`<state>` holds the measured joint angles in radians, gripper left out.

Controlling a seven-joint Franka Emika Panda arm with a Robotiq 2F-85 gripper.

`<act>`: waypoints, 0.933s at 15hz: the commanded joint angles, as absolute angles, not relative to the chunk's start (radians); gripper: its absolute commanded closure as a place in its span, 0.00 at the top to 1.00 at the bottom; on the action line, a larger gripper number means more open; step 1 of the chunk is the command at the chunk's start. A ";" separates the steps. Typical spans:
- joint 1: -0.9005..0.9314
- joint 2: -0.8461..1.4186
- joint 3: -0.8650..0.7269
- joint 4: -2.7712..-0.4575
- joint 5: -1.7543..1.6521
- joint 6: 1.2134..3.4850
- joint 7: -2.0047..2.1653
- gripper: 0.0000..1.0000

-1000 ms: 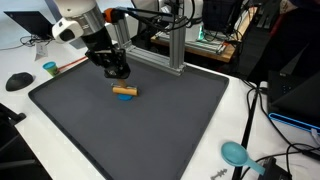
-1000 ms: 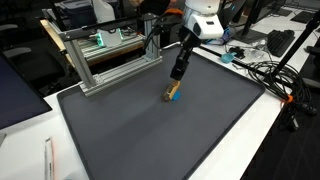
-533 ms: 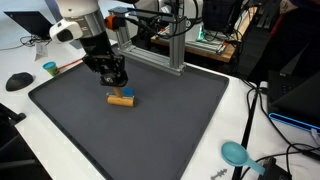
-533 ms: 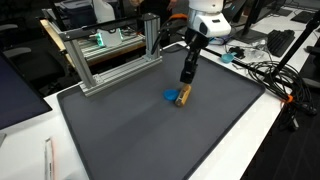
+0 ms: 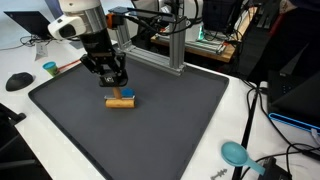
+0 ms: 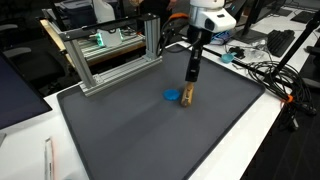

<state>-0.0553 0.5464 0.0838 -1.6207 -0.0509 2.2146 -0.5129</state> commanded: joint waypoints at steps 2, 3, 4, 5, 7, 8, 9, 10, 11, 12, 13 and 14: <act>-0.089 0.368 0.126 -1.727 -0.059 2.187 -0.751 0.22; -0.089 0.341 0.125 -1.736 -0.060 2.167 -0.805 0.22; -0.090 0.320 0.124 -1.742 -0.056 2.153 -0.865 0.22; -0.091 0.302 0.121 -1.751 -0.050 2.143 -0.926 0.22; -0.093 0.275 0.114 -1.769 -0.040 2.133 -1.052 0.22; -0.095 0.272 0.110 -1.774 -0.040 2.131 -1.112 0.22; -0.096 0.275 0.104 -1.777 -0.046 2.135 -1.170 0.22; -0.098 0.278 0.100 -1.780 -0.049 2.135 -1.230 0.22; -0.099 0.286 0.095 -1.783 -0.057 2.140 -1.286 0.22; -0.101 0.292 0.091 -1.786 -0.064 2.143 -1.343 0.22; -0.103 0.301 0.086 -1.781 -0.063 2.139 -1.384 0.22; -0.082 0.308 0.077 -1.770 -0.049 2.135 -1.297 0.22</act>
<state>-0.0938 0.3085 0.0895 -1.7730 -0.0537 2.1381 -1.2972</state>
